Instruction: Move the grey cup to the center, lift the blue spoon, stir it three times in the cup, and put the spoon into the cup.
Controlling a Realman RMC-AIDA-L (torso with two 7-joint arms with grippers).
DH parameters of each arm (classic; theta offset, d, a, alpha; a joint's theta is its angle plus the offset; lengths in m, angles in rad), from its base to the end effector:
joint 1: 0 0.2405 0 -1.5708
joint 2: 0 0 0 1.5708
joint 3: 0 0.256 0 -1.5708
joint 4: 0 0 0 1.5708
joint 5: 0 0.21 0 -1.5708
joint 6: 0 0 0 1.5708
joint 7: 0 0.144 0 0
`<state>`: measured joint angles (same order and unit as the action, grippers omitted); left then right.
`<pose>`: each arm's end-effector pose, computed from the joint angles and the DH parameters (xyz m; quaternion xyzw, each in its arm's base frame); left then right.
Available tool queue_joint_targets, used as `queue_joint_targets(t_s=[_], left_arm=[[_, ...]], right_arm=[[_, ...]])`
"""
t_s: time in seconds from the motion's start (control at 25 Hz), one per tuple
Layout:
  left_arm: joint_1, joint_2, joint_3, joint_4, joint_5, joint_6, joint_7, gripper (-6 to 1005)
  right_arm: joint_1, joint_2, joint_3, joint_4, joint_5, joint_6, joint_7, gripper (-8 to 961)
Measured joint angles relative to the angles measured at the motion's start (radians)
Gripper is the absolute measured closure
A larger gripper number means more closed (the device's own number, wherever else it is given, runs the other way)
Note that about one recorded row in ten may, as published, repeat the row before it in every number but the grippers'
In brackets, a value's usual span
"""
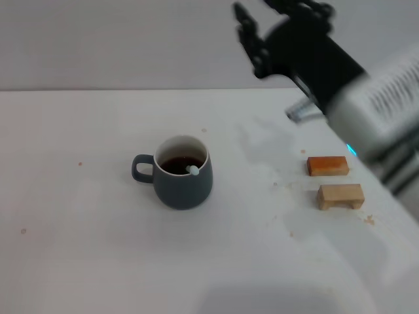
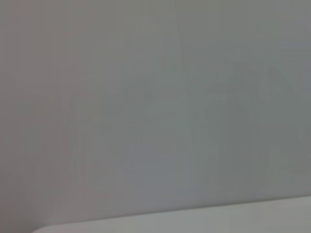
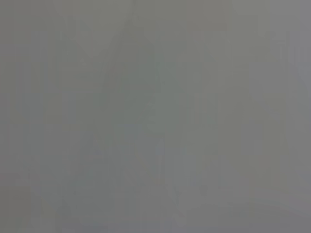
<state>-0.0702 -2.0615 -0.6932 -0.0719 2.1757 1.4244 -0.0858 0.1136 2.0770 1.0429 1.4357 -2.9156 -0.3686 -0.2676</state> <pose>-0.4121 0.1817 0.0140 -0.6568 -0.2406 -0.2046 0.6847 0.1049 0.3204 -0.0263 -0.7934 0.0150 0.3218 0.5165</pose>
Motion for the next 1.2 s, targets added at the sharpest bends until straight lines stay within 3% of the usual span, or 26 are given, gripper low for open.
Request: queue_joint_targets(t_s=[0.08, 0.12, 0.24, 0.28, 0.32, 0.48, 0.68, 0.88, 1.0, 1.2], left_arm=[[0.003, 0.0, -0.008, 0.0, 0.0, 0.014, -0.003, 1001], [0.003, 0.0, -0.008, 0.0, 0.0, 0.014, -0.003, 1001], [0.006, 0.0, -0.013, 0.0, -0.001, 0.016, -0.01, 1001], [0.008, 0.0, -0.013, 0.0, -0.001, 0.019, -0.012, 1001], [0.008, 0.0, -0.013, 0.0, -0.001, 0.019, -0.012, 1001], [0.014, -0.001, -0.012, -0.004, -0.001, 0.032, -0.012, 1001], [0.021, -0.002, -0.01, -0.006, -0.001, 0.045, -0.012, 1001], [0.019, -0.002, -0.007, -0.004, 0.0, 0.037, -0.012, 1001], [0.018, -0.002, -0.008, -0.004, 0.0, 0.035, -0.012, 1001], [0.02, -0.002, -0.011, -0.006, 0.0, 0.034, -0.012, 1001]], right_arm=[[-0.044, 0.002, -0.029, -0.153, 0.002, -0.239, 0.0, 588], [-0.044, 0.002, -0.029, -0.153, 0.002, -0.239, 0.0, 589], [-0.076, 0.004, -0.056, -0.296, 0.01, -0.403, 0.0, 589], [-0.092, 0.007, -0.079, -0.384, 0.043, -0.516, 0.001, 589], [-0.092, 0.007, -0.079, -0.384, 0.043, -0.516, 0.001, 589], [-0.114, 0.003, -0.156, -0.559, 0.257, -0.728, -0.001, 589], [-0.17, 0.003, -0.161, -0.634, 0.425, -0.778, -0.006, 589], [-0.175, 0.005, -0.182, -0.716, 0.519, -0.831, -0.001, 573], [-0.17, 0.007, -0.229, -0.755, 0.567, -0.89, 0.001, 364], [-0.168, 0.007, -0.286, -0.794, 0.634, -0.986, 0.002, 243]])
